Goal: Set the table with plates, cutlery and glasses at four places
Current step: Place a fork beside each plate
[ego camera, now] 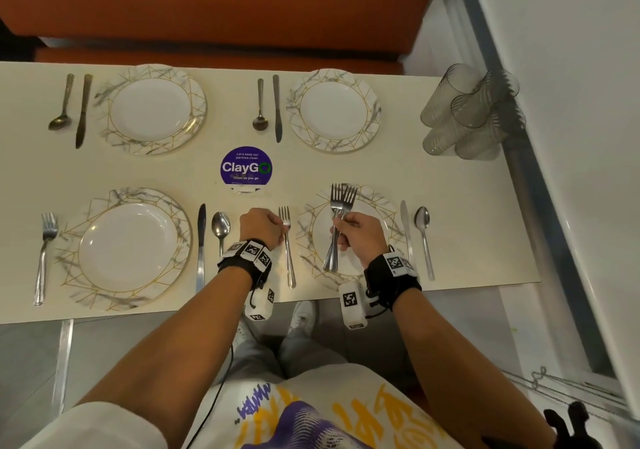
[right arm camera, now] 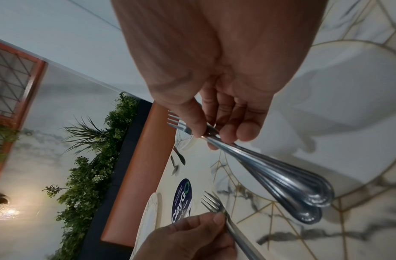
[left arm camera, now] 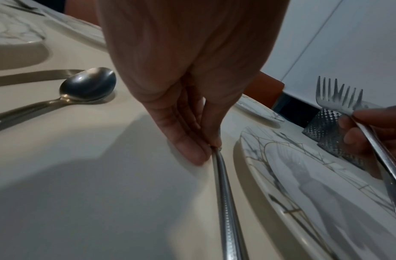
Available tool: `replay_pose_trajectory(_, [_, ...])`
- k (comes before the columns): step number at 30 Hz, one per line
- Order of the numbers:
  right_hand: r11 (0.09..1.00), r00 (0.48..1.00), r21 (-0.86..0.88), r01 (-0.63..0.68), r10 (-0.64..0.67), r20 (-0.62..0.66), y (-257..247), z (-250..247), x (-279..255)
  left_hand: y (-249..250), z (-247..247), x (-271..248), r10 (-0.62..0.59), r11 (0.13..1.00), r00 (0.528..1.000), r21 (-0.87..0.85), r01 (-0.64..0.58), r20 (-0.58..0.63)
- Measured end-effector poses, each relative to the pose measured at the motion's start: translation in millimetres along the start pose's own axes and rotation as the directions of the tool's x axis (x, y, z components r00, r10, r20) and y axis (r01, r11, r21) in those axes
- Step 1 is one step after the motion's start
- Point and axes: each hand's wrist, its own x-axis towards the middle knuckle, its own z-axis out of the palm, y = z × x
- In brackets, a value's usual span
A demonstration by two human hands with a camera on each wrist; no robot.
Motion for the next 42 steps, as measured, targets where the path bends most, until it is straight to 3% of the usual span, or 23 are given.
replay_pose_trajectory(6, [1.0, 1.0, -0.018, 0.001, -0.001, 0.007, 0, -1, 0, 5, -4, 2, 0.032, 0.997, 0.999, 0.07, -0.033, 0.015])
replay_pose_trajectory(15, [0.999, 1.0, -0.036, 0.009, -0.008, 0.016, -5, 4, 1, 0, -8, -6, 0.16, 0.985, 0.983, 0.083, -0.153, -0.087])
replay_pose_trajectory(17, [0.999, 0.999, -0.038, 0.02, -0.019, 0.026, -11, 9, 1, 6, -11, -9, 0.217, 0.976, 0.976, 0.024, -0.217, -0.03])
replay_pose_trajectory(19, [0.999, 0.999, -0.038, 0.037, -0.036, 0.037, -18, 16, 2, 16, -14, -16, 0.242, 0.968, 0.962, -0.096, -0.231, 0.128])
replay_pose_trajectory(22, [0.995, 0.997, -0.074, 0.071, -0.069, 0.039, -31, 27, 4, 33, -17, -29, 0.236, 0.963, 0.89, -0.219, -0.16, 0.389])
replay_pose_trajectory(24, [0.987, 0.994, -0.117, 0.113, -0.11, 0.029, -42, 34, 4, 38, -20, -36, 0.256, 0.952, 0.849, -0.274, -0.138, 0.463])
replay_pose_trajectory(29, [0.978, 0.986, -0.14, 0.156, -0.162, -0.028, -68, 46, -3, 35, -38, -36, 0.344, 0.911, 0.84, -0.366, -0.19, 0.419])
replay_pose_trajectory(33, [0.992, 0.986, -0.02, 0.127, -0.128, -0.105, -83, 58, -8, 33, -58, -34, 0.373, 0.895, 0.81, -0.404, -0.186, 0.452])
replay_pose_trajectory(35, [0.985, 0.97, -0.002, 0.173, -0.171, -0.172, -92, 61, -10, 28, -67, -33, 0.387, 0.891, 0.793, -0.411, -0.192, 0.47])
replay_pose_trajectory(37, [0.961, 0.941, -0.079, 0.265, -0.276, -0.197, -101, 60, -11, 23, -75, -30, 0.407, 0.891, 0.773, -0.399, -0.218, 0.487])
replay_pose_trajectory(40, [0.912, 0.911, -0.2, 0.359, -0.389, -0.136, -114, 58, -13, 17, -83, -28, 0.432, 0.888, 0.746, -0.384, -0.253, 0.506])
replay_pose_trajectory(42, [0.877, 0.899, -0.282, 0.389, -0.428, -0.092, -122, 55, -12, 15, -87, -27, 0.44, 0.882, 0.757, -0.389, -0.265, 0.482])
